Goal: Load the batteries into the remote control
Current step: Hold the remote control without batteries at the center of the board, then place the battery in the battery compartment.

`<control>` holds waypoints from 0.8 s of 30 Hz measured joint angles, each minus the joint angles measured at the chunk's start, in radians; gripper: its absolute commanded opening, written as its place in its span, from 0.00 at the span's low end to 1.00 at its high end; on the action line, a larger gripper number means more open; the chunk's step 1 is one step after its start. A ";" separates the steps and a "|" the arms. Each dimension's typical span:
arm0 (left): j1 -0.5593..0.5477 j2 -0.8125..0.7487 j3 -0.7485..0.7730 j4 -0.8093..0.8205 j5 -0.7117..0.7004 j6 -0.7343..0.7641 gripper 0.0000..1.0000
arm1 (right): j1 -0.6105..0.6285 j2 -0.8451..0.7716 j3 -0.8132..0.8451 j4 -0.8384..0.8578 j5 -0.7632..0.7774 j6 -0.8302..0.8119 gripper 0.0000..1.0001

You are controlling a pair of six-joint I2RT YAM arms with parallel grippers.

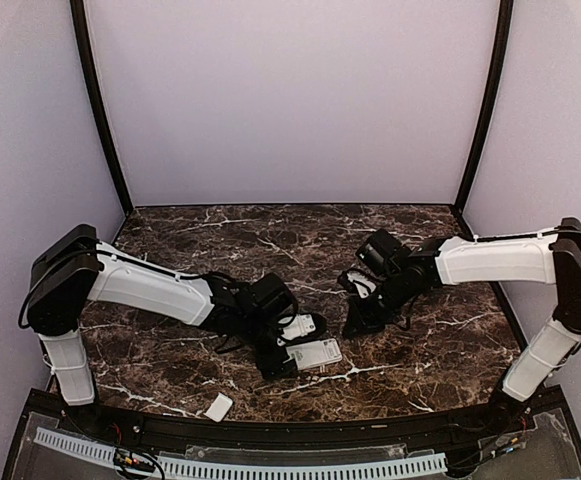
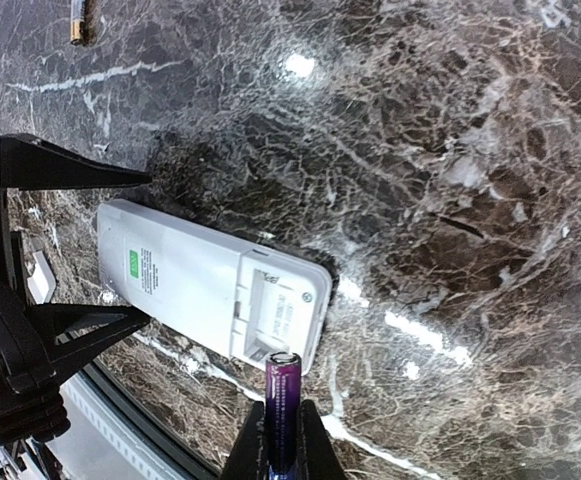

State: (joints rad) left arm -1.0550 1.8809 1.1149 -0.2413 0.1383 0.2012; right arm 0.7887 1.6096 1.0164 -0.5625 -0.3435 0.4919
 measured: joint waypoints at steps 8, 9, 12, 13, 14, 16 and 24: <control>0.000 -0.026 -0.038 0.018 -0.003 -0.022 0.70 | 0.040 0.024 0.001 0.006 -0.019 0.045 0.00; 0.001 -0.029 -0.043 0.024 -0.001 -0.026 0.66 | 0.042 0.031 0.001 0.009 -0.021 0.048 0.00; 0.003 -0.034 -0.055 0.038 0.003 -0.037 0.62 | 0.047 0.061 0.009 0.013 -0.027 0.056 0.00; 0.003 -0.035 -0.057 0.041 0.004 -0.041 0.61 | 0.048 0.071 0.013 0.013 -0.028 0.057 0.00; 0.003 -0.035 -0.058 0.043 0.005 -0.044 0.60 | 0.049 0.082 0.019 0.015 -0.029 0.060 0.00; 0.003 -0.037 -0.063 0.050 0.008 -0.051 0.59 | 0.050 0.092 0.021 0.018 -0.031 0.065 0.00; 0.003 -0.043 -0.078 0.077 0.017 -0.080 0.55 | 0.073 0.114 0.027 0.017 -0.042 0.091 0.00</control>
State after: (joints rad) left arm -1.0523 1.8374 1.0370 -0.1646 0.1555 0.1215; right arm 0.8619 1.7233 1.0431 -0.5457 -0.3851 0.5827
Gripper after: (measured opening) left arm 0.586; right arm 0.060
